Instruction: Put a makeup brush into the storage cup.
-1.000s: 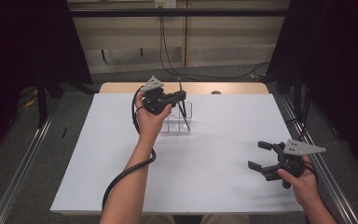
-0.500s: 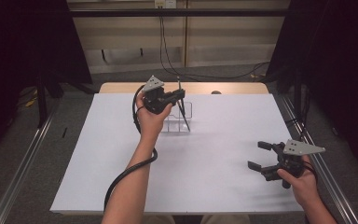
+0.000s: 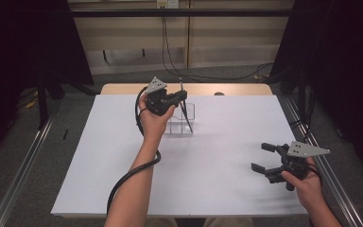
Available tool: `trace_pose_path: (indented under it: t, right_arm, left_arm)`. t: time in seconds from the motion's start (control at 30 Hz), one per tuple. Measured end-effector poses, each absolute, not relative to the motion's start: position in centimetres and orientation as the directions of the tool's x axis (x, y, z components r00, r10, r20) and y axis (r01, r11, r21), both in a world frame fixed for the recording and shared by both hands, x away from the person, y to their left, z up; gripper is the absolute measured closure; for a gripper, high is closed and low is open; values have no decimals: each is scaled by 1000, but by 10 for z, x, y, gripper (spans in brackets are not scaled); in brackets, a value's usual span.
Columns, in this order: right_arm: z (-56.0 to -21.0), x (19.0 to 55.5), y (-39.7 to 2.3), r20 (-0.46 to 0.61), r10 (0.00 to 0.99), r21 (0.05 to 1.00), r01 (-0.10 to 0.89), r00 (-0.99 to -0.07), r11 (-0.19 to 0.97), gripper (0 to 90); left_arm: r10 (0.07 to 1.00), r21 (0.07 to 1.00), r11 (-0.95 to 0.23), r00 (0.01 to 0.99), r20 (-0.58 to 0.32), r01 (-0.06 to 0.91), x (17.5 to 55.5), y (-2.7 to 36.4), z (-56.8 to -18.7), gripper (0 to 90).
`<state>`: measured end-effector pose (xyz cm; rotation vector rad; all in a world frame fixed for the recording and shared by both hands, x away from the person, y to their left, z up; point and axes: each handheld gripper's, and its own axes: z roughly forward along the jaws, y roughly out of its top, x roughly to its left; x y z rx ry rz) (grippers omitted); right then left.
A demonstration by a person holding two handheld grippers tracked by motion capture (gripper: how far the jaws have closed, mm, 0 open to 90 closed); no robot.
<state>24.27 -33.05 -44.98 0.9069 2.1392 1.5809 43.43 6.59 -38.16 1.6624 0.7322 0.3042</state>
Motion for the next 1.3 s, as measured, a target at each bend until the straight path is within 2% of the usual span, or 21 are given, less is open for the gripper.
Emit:
trace_pose_path:
  t: [1.3]
  right_arm:
    - [-450,243,-329,108,656,939,293,-747,180,87]
  left_arm:
    - [636,943,-92,748,-190,318,437,64,-403,838]
